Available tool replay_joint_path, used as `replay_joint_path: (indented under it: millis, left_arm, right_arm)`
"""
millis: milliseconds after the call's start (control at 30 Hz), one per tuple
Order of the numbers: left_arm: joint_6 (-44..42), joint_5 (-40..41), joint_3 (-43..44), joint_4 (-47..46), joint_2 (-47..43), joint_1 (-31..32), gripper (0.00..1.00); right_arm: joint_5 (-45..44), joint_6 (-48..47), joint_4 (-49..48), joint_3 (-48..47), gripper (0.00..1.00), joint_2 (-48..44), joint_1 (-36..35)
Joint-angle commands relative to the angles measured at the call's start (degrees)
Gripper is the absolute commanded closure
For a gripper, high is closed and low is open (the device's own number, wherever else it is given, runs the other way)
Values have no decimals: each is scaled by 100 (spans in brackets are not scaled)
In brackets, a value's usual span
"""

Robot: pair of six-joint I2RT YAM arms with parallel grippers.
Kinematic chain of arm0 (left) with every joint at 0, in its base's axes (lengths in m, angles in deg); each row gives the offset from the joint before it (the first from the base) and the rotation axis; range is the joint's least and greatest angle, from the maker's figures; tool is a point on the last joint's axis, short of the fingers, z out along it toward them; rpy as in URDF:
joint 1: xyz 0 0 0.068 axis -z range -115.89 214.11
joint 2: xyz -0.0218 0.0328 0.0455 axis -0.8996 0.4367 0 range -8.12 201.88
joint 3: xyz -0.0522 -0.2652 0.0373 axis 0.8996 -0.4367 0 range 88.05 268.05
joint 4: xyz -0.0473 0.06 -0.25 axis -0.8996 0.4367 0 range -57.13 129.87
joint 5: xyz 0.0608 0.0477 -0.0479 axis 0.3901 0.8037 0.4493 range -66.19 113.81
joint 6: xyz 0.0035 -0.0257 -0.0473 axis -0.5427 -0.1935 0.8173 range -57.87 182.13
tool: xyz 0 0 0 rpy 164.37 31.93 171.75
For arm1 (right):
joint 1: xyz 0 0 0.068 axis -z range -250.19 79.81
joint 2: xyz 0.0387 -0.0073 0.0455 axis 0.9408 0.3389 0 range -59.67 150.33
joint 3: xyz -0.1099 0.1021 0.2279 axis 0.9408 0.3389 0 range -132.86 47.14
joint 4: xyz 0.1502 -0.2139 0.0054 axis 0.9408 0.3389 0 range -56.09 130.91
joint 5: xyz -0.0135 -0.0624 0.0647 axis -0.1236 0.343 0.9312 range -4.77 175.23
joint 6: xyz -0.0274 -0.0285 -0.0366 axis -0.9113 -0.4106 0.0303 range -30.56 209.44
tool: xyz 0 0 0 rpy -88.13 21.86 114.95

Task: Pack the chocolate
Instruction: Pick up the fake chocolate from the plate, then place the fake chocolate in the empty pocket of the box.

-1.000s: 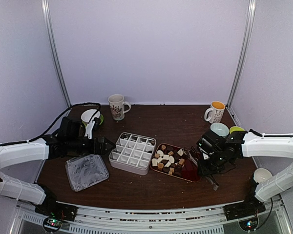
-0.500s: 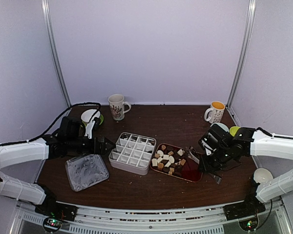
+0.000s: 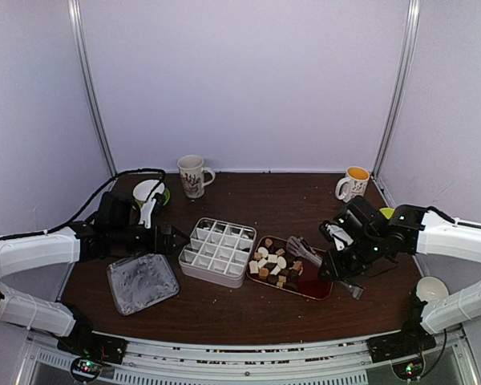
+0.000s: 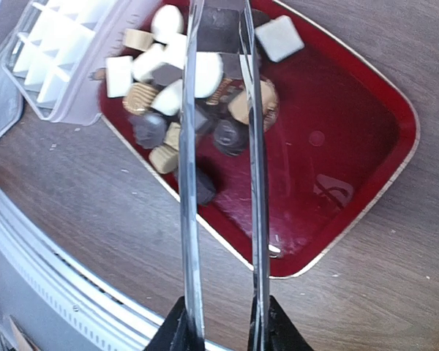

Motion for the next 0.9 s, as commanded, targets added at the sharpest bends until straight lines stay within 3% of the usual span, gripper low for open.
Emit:
replay_joint_path:
  millis: [0, 267, 600, 867]
  left_arm:
    - [-53, -64, 140, -215, 48, 25, 5]
    - [304, -129, 6, -432, 93, -29, 5]
    - [481, -90, -179, -385, -62, -213, 5]
    - [462, -6, -193, -201, -177, -274, 5]
  right_arm:
    - [465, -109, -579, -393, 70, 175, -169]
    - [491, -315, -1103, -1888, 71, 1568, -841]
    - [117, -605, -1543, -3503, 71, 3511, -1150]
    - [-471, -716, -1503, -4117, 70, 4335, -1188]
